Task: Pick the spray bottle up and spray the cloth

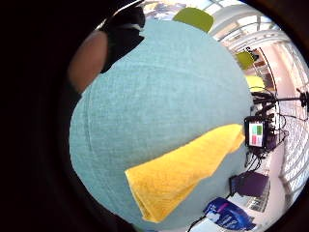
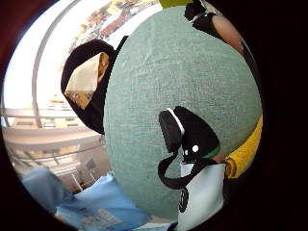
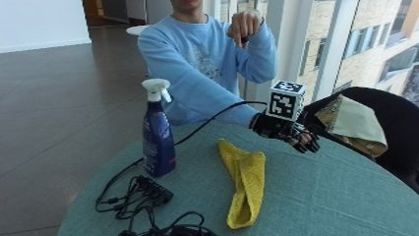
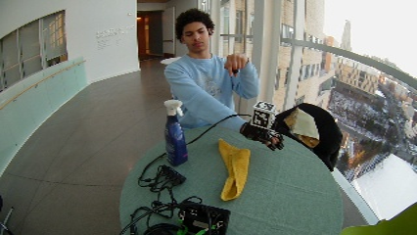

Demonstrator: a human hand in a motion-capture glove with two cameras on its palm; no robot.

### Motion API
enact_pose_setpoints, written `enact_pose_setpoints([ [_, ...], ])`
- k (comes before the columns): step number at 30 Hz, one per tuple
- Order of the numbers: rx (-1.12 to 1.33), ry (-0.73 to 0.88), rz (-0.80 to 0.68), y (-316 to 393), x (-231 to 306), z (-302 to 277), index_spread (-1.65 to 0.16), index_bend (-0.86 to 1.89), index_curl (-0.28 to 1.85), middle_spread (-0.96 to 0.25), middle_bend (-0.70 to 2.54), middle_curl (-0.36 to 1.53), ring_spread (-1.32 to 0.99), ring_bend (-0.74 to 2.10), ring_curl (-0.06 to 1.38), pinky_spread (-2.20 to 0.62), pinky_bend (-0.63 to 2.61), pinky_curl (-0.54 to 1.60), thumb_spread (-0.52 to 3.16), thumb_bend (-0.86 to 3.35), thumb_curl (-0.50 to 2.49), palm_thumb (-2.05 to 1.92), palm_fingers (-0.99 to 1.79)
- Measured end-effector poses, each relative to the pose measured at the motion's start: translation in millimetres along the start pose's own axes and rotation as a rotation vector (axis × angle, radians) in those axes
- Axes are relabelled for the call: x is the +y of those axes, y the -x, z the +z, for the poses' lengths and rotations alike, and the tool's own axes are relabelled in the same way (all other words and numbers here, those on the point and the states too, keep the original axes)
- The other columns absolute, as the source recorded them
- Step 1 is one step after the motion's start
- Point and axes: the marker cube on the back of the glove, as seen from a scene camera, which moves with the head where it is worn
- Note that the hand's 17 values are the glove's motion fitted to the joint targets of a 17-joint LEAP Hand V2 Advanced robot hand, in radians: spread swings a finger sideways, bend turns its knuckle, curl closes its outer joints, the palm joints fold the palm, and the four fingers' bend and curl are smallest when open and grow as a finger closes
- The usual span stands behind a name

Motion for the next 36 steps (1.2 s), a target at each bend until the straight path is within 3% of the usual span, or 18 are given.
enact_pose_setpoints([
  [13, 0.026, -0.001, -0.003, -6, -6, -7, -0.37, 0.25, 0.24, -0.06, 0.28, 0.21, -0.02, 0.26, 0.17, 0.21, 0.21, 0.18, 0.93, 0.28, 0.16, 0.55, 0.56],
  [36, 0.035, 0.011, 0.018, -15, 25, -13, -0.40, 0.17, 0.32, -0.08, 0.23, 0.31, -0.02, 0.24, 0.24, 0.24, 0.17, 0.24, 1.11, 0.11, 0.22, 0.58, 0.57],
])
